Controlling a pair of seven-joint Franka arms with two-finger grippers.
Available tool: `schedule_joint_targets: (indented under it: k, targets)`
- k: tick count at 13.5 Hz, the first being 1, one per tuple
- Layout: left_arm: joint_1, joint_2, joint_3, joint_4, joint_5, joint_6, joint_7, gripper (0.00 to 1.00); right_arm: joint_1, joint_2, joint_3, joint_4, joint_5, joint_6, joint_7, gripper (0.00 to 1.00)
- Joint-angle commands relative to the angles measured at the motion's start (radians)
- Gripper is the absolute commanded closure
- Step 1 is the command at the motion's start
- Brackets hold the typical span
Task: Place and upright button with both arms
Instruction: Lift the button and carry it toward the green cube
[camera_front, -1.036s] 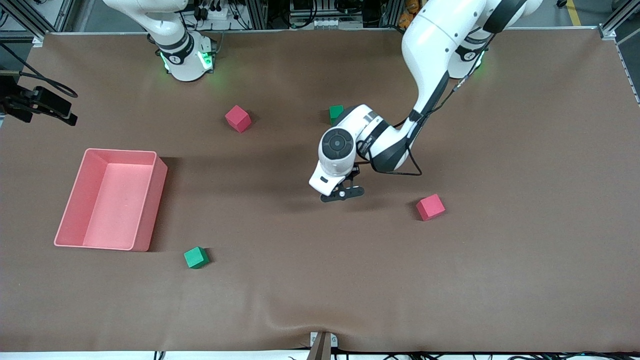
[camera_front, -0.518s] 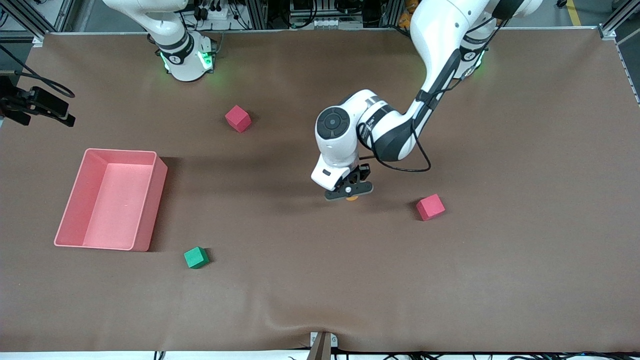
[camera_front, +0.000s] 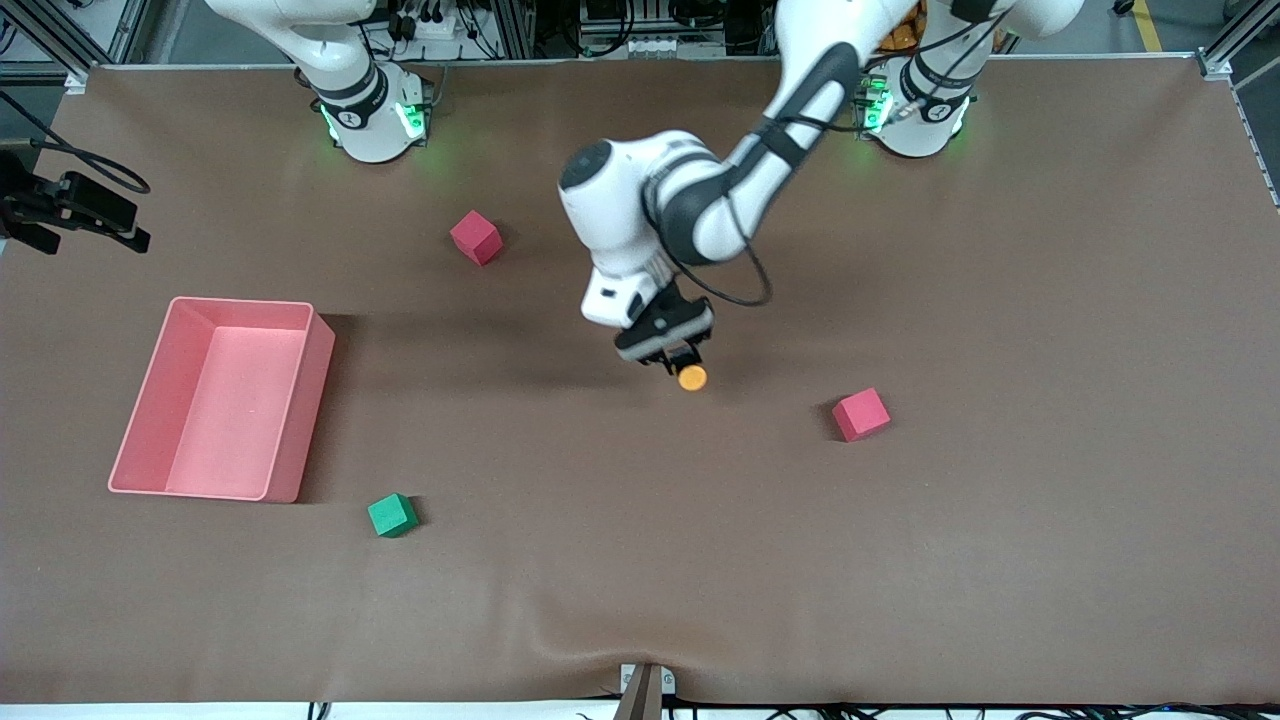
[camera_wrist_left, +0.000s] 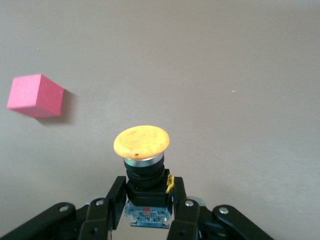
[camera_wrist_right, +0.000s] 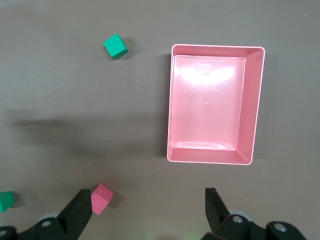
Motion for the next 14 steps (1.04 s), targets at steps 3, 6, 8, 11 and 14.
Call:
schedule_joint_targets:
  k: [3,6,8,11,14]
  targets:
    - [-0.158,0.053,0.024,0.003,0.212,-0.068,-0.332,1.00,0.005,-0.032,-0.012,-0.028,0.005,-0.008,-0.011,0.00]
    - [-0.218,0.102,0.026,0.003,0.314,-0.088,-0.448,1.00,0.003,-0.038,-0.013,-0.032,0.005,-0.022,-0.013,0.00]
    - [-0.248,0.132,0.030,0.002,0.388,-0.131,-0.543,1.00,-0.007,-0.058,-0.015,-0.060,0.004,-0.022,-0.013,0.00]
    - [-0.297,0.190,0.032,0.000,0.449,-0.140,-0.689,1.00,-0.007,-0.059,-0.015,-0.061,0.004,-0.016,-0.013,0.00]
    - [-0.327,0.239,0.050,0.002,0.472,-0.160,-0.744,1.00,-0.012,-0.061,-0.015,-0.061,0.004,-0.019,-0.013,0.00]
